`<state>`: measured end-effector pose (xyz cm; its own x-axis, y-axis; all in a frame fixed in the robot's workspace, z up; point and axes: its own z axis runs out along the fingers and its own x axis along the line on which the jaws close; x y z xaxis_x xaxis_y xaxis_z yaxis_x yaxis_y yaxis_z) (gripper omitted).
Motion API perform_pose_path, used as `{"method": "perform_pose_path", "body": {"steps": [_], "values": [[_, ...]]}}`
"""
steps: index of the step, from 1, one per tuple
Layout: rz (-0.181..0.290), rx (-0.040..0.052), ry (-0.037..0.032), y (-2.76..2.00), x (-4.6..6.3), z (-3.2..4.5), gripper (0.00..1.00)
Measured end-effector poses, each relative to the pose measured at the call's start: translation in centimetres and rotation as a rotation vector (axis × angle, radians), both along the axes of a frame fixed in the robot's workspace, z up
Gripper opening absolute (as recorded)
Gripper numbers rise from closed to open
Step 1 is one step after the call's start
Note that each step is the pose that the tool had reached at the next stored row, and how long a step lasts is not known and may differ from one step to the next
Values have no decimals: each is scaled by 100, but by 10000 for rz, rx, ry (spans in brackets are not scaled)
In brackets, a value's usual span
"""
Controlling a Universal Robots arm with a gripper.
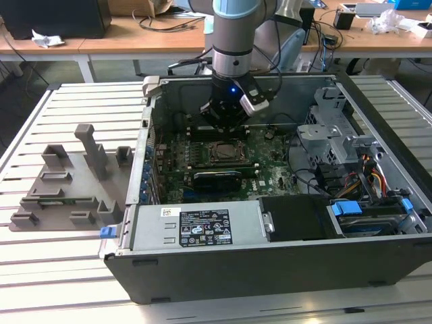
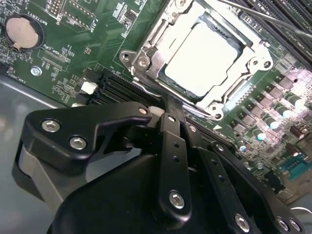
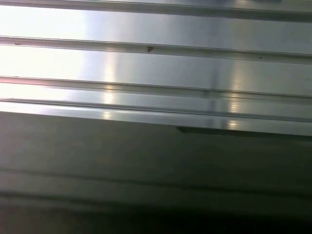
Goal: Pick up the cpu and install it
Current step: 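Install the first cpu locking lever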
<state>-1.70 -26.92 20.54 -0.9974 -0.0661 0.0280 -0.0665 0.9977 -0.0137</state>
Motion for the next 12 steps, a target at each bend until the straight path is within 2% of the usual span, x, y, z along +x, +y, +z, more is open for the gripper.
{"method": "perform_pose_path", "body": {"steps": [6, 12], "values": [[-63, 2, -2, -5, 24, -9, 11], [-101, 2, -1, -6, 96, -11, 11]]}}
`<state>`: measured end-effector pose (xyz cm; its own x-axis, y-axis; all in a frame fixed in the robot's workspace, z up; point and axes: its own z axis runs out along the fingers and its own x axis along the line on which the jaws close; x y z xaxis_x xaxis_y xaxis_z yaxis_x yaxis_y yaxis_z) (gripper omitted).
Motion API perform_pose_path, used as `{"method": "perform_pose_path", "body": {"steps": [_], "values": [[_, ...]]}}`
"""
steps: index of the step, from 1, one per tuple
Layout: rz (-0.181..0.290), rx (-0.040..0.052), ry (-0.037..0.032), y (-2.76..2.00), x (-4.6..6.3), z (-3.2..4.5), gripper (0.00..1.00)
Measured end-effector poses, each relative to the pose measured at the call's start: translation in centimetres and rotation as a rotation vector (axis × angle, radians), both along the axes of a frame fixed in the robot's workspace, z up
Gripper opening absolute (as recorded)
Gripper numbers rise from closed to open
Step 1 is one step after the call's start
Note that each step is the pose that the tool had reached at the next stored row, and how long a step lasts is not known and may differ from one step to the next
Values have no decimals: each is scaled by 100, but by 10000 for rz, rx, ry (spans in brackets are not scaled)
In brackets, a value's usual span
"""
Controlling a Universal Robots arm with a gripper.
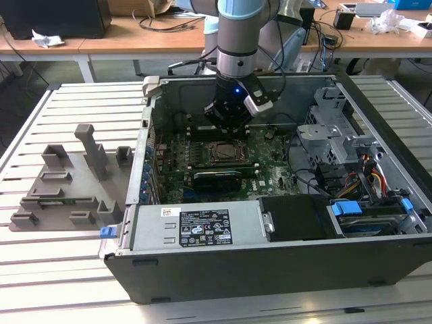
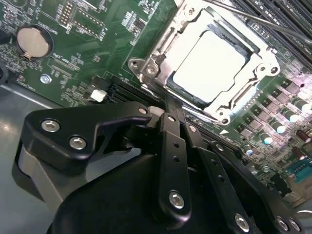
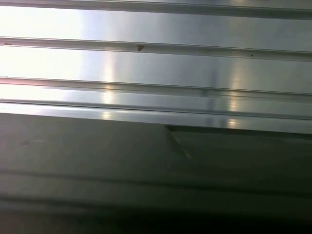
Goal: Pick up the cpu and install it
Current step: 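Install the first cpu locking lever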
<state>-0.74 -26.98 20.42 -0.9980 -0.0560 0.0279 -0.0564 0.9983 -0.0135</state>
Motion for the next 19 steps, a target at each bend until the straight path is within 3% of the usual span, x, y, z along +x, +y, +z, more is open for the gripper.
{"method": "perform_pose_path", "body": {"steps": [14, 19], "values": [[-199, -7, 7, -14, 73, -51, 11], [-198, -32, 4, -18, 74, 92, 11]]}}
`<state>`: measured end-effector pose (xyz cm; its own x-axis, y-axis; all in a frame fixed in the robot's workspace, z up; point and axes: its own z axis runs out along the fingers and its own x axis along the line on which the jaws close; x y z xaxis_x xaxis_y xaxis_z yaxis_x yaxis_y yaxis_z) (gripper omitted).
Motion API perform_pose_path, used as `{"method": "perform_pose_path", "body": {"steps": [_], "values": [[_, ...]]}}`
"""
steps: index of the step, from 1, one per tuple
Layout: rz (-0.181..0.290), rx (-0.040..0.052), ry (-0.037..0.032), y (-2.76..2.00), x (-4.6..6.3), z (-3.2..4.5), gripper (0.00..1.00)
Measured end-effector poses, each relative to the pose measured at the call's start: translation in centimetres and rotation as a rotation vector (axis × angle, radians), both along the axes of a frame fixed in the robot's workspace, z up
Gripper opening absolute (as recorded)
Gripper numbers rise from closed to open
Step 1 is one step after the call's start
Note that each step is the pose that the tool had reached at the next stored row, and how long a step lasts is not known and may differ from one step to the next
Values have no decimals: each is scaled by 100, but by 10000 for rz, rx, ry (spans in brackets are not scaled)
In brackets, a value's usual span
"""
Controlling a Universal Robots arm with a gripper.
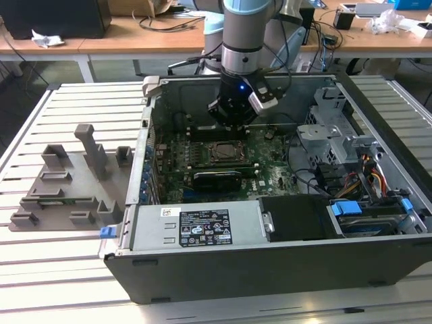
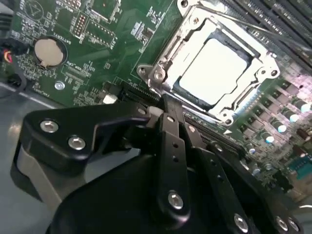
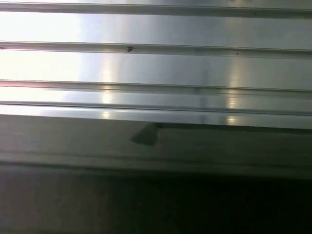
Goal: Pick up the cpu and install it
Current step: 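Install the first cpu locking lever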
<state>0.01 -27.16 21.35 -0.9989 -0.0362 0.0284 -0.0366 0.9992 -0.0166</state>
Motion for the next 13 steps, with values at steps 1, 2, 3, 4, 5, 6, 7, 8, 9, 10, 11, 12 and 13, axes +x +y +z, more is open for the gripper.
{"method": "perform_pose_path", "body": {"steps": [1, 2, 3, 4, 5, 6, 7, 8, 9, 10, 11, 12, 13], "values": [[1, -15, -1, -10, 0, 5, 11], [0, -135, 0, -32, 0, 6, 11], [0, -231, 0, -47, 0, 6, 11], [0, -342, 0, -62, 0, 7, 11], [0, -493, 1, -88, -1, 8, 11], [0, -621, 0, -116, -1, 7, 11], [0, -677, 1, -159, 0, 7, 11], [1, -685, 1, -185, -1, 7, 11], [0, -688, 0, -227, -1, 7, 11], [-1, -687, 0, -264, -1, 7, 11], [1, -687, 0, -288, 0, 7, 11], [2, -686, -1, -299, 0, 9, 11], [1, -689, 1, -302, -1, 15, 11]]}}
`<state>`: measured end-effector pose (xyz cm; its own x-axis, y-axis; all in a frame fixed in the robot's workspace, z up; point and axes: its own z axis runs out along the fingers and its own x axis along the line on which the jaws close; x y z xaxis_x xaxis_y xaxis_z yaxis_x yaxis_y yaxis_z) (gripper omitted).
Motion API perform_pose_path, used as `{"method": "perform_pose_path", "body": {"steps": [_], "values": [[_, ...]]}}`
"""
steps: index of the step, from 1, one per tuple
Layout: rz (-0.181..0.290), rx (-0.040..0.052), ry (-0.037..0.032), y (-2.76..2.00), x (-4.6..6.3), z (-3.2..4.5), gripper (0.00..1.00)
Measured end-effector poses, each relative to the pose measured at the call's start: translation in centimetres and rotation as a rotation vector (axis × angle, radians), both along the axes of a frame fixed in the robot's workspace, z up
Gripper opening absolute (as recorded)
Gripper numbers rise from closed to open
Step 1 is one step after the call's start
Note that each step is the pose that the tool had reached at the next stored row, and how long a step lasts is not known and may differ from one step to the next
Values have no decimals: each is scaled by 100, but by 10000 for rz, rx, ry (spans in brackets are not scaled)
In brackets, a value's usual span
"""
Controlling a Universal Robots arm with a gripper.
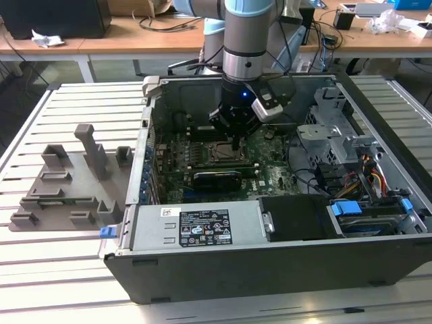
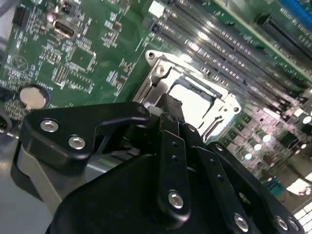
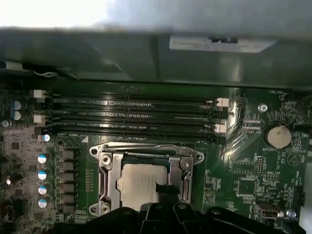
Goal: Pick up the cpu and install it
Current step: 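Install the first cpu locking lever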
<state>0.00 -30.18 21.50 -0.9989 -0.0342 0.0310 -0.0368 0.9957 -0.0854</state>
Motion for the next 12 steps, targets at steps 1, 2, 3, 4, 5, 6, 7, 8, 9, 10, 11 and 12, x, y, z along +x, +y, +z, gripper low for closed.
{"method": "perform_pose_path", "body": {"steps": [1, 2, 3, 4, 5, 6, 7, 8, 9, 10, 11, 12], "values": [[-2, 3, -1, 0, 0, 22, 11], [-1, 3, -1, 0, 0, 108, 11], [-1, 4, -2, 0, 0, 169, 11], [-1, 3, -1, -1, 0, 213, 11], [-2, 2, -1, -1, 0, 258, 11], [-1, 2, -1, 0, 0, 305, 11], [-1, 3, -1, 0, 0, 349, 11], [-2, 4, -1, 0, 0, 396, 11], [-1, 2, 0, -1, 0, 438, 11], [-2, 3, -1, 0, 0, 483, 11], [-1, 4, -2, 0, 0, 524, 11], [-1, 3, -1, 0, 0, 594, 11]]}}
